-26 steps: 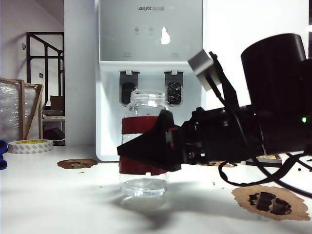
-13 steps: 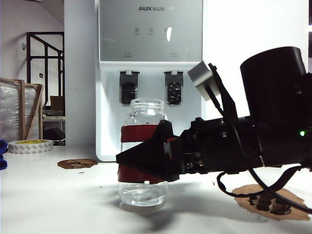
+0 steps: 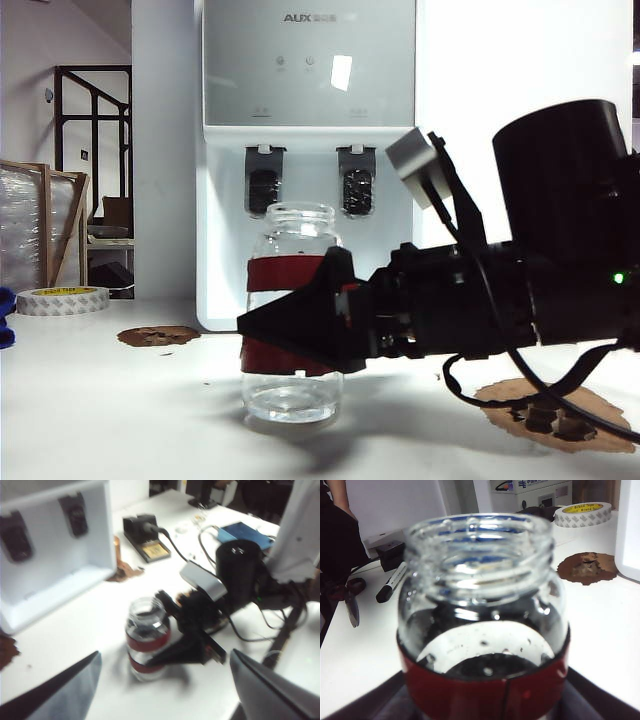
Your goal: Pick up the water bottle with two loops of red belts, then reach the front water dispenser and gently press the gray-black baffle horizontally to get a little water.
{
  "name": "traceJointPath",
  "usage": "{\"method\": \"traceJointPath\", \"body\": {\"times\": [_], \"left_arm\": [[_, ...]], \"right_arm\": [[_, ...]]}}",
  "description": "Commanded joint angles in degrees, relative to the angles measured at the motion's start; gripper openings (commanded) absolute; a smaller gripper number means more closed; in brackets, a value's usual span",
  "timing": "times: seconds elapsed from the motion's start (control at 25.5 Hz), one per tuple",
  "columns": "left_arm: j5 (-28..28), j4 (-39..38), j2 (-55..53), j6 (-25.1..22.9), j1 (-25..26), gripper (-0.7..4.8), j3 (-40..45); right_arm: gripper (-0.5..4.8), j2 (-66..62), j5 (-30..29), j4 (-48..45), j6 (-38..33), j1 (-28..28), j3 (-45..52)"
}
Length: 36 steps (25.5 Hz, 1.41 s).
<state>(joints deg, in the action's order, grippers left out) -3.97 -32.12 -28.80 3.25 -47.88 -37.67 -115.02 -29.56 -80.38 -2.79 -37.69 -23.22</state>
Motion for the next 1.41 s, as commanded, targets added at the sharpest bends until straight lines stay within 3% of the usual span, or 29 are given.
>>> {"method": "traceJointPath", "body": {"times": [0.04,0.12,0.31,0.74,0.9,1.02,1.14,1.41], "left_arm": [[-6.05,-0.22,0.00,1.42,0.07,4.15,-0.26],[-9.03,0.22,0.24,2.12,0.07,4.14,-0.44],[-9.11,-0.24,2.34,2.12,0.07,4.14,-0.74],[-8.96,-1.97,5.16,2.12,0.09,4.14,-0.76],[-8.94,-2.14,5.16,2.10,0.09,4.14,-0.79],[-9.01,-2.69,5.16,2.12,0.09,4.14,-0.79],[-8.92,-3.48,5.16,2.01,0.09,4.14,-0.96],[-8.92,-3.45,5.16,1.86,0.09,4.14,-0.96]], "right_arm": [[1.56,-0.59,0.24,2.45,-0.35,-0.20,0.00],[1.56,-0.63,1.55,3.13,2.69,-0.22,0.00],[1.56,-1.40,6.95,3.04,5.68,-0.22,-0.07],[1.61,-4.61,5.53,1.86,6.08,-0.22,-3.06],[2.54,-4.61,5.62,1.90,6.01,-0.22,-3.06],[2.77,-4.61,5.57,1.99,5.88,-0.22,-2.95],[4.76,-4.61,6.01,1.99,5.25,-0.20,-2.69],[4.79,-4.46,5.95,1.77,4.07,-0.20,-2.08]]}}
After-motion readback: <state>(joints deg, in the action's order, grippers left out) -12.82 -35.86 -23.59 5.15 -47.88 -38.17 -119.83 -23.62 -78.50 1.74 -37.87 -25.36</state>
